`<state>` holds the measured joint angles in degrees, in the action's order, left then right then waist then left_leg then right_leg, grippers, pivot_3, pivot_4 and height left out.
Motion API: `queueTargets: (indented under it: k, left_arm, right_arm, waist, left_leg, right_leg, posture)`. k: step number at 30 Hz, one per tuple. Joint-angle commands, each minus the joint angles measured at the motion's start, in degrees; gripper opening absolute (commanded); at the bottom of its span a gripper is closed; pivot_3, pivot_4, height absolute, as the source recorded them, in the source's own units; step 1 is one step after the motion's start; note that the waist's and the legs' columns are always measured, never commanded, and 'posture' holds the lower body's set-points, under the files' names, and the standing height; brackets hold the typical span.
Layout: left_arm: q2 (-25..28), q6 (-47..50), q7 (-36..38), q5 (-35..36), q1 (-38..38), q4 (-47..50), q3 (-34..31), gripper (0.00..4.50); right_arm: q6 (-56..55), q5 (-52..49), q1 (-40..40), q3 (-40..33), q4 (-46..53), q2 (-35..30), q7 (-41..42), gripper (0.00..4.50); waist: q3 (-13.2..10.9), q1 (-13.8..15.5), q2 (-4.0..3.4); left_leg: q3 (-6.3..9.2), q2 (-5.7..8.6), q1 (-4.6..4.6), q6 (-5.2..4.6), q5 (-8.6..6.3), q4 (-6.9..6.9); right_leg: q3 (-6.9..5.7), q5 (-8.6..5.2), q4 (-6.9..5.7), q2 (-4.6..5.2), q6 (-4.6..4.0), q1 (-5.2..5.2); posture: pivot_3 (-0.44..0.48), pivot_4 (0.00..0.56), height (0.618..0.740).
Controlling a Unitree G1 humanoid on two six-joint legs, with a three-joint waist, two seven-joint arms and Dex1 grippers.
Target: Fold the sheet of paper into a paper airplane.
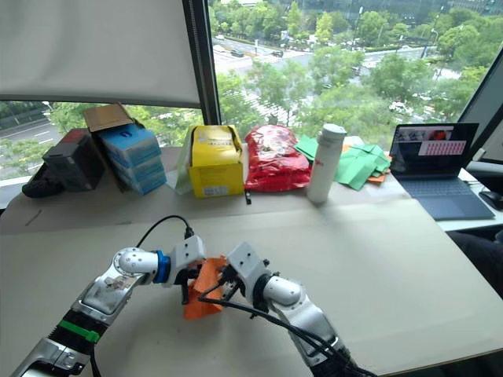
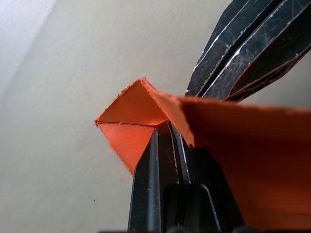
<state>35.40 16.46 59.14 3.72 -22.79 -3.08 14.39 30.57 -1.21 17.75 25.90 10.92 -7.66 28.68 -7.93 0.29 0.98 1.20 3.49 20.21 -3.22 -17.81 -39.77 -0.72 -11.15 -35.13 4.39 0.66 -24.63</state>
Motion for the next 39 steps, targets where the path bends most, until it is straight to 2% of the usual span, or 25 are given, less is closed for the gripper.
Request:
queueTargets:
  k: [1, 8, 17, 27, 33, 39]
  left_arm:
    - [1.9, 2.1, -0.7, -0.8, 2.3, -0.4, -0.6, 0.04]
    - [4.0, 5.6, -2.6, 1.4, 6.1, 4.4, -5.3, 0.04]
    - [6.3, 10.1, -4.7, 4.9, 9.6, 8.8, -11.0, 0.04]
    - [5.2, 15.9, -6.7, 11.8, 6.2, 14.1, -17.1, 0.04]
    - [4.7, 19.5, -5.7, 16.9, 8.8, 19.8, -16.8, 0.04]
    - [5.3, 14.6, -6.4, 11.9, 13.5, 15.8, -11.4, 0.04]
  right_arm:
    - [-2.7, 0.1, 2.0, 1.3, -1.4, 1.1, 1.1, 0.00]
    - [-3.9, 0.4, 3.2, 3.0, -4.2, 0.6, 3.3, 0.00]
    - [-5.2, 0.8, 4.5, 3.3, -6.1, 0.3, 5.4, 0.00]
    - [-5.6, 1.4, 5.9, 3.4, -8.2, -0.4, 7.2, 0.00]
    - [-5.5, 1.9, 5.8, 3.7, -8.4, -0.5, 7.9, 0.00]
    - [-5.2, 2.4, 5.8, 3.8, -8.6, -0.4, 8.0, 0.00]
  waist:
    - [0.0, -0.4, 0.00]
    - [0.0, -1.5, 0.00]
    - [0.0, -1.3, -0.03]
    - [-0.1, -1.2, 0.03]
    - [-0.1, -1.3, 0.03]
    - [-0.1, -1.2, 0.02]
  left_leg:
    - [0.00, -0.01, -0.01, 0.00, 0.00, 0.01]
    - [-0.05, -0.11, 0.04, 0.04, 0.01, 0.08]
    - [-0.14, -0.10, 0.08, 0.05, 0.00, 0.09]
    - [-0.15, -0.09, 0.27, 0.34, 0.16, 0.06]
    - [-0.15, -0.09, 0.31, 0.39, 0.15, 0.07]
    - [-0.16, -0.09, 0.28, 0.42, 0.17, 0.07]
  right_leg:
    - [0.00, 0.00, -0.01, 0.00, 0.00, -0.01]
    - [0.08, 0.02, -0.20, 0.01, -0.10, -0.29]
    - [0.10, 0.01, -0.32, 0.01, -0.11, -0.42]
    - [0.10, 0.01, -0.31, 0.02, -0.12, -0.54]
    - [0.17, 0.01, -0.29, 0.03, -0.12, -0.58]
    - [0.18, 0.01, -0.30, 0.03, -0.13, -0.56]
  posture:
    - [0.000, 0.150, 0.740]
    - [0.000, 0.150, 0.740]
    - [0.000, 0.150, 0.740]
    - [0.000, 0.150, 0.740]
    - [0.000, 0.150, 0.740]
    - [0.000, 0.150, 0.740]
